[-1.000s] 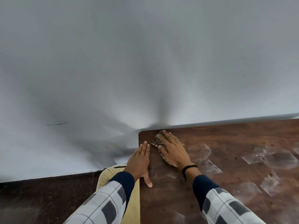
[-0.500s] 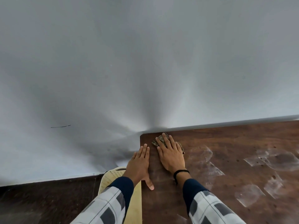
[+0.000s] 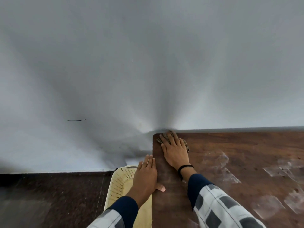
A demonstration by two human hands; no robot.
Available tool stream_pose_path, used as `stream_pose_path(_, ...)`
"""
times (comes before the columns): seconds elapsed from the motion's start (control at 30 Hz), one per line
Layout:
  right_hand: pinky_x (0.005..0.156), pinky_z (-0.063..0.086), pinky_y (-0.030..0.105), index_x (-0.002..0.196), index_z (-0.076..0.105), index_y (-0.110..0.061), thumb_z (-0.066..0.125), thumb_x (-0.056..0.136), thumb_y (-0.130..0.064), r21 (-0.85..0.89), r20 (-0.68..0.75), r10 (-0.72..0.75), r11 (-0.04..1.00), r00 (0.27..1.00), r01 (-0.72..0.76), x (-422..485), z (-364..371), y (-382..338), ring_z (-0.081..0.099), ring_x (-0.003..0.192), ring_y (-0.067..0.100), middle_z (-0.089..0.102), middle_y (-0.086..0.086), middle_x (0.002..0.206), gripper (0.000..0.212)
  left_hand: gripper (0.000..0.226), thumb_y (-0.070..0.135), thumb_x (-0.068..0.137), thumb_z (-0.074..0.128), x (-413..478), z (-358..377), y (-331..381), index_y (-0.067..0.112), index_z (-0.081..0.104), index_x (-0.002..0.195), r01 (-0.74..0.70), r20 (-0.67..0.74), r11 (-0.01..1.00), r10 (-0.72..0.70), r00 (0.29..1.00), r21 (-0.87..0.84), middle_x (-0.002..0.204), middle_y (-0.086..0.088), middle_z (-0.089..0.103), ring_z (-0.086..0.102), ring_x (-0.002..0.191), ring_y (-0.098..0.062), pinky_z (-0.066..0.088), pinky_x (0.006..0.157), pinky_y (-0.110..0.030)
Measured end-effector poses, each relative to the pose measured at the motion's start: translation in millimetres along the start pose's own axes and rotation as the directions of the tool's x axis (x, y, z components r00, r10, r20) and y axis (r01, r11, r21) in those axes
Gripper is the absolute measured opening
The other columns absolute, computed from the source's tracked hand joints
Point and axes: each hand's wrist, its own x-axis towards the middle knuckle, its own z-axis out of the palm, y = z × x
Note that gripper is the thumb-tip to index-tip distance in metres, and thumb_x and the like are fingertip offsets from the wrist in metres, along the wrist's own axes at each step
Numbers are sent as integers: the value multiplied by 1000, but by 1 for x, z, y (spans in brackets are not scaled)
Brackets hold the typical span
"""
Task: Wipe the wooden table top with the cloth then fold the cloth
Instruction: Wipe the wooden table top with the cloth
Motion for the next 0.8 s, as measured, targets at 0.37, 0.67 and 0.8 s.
stream_pose_path(0.37, 126, -1, 42, 161, 21, -38, 22, 110, -42, 48, 63, -102, 994, 993, 99, 8, -1, -18, -2, 158, 20, 11, -6, 171, 51, 133, 76, 72, 63, -2, -8, -5, 5, -13, 154, -65, 93, 998, 65, 994, -1, 162, -11, -19, -18, 150, -24, -6, 121, -41)
stream_pose_path(0.67, 127, 2, 43, 161, 19, -38, 23, 110, -41, 50, 101, -144, 989, 984, 140, 21, -15, -10, 0, 158, 21, 12, -6, 170, 51, 146, 68, 63, 77, -27, 6, 8, 14, -25, 152, -117, 169, 993, 115, 979, 2, 157, -8, -33, -20, 149, -24, -2, 122, -41)
stream_pose_path(0.8, 127, 3, 45, 161, 15, -42, 23, 110, -43, 30, 175, -297, 955, 939, 297, 5, -11, 6, -7, 157, 17, 0, -10, 171, 51, 146, 60, 64, 82, -29, 8, 15, 13, -26, 151, -92, 150, 996, 94, 984, -21, 156, -9, -34, -17, 150, -25, -1, 122, -38)
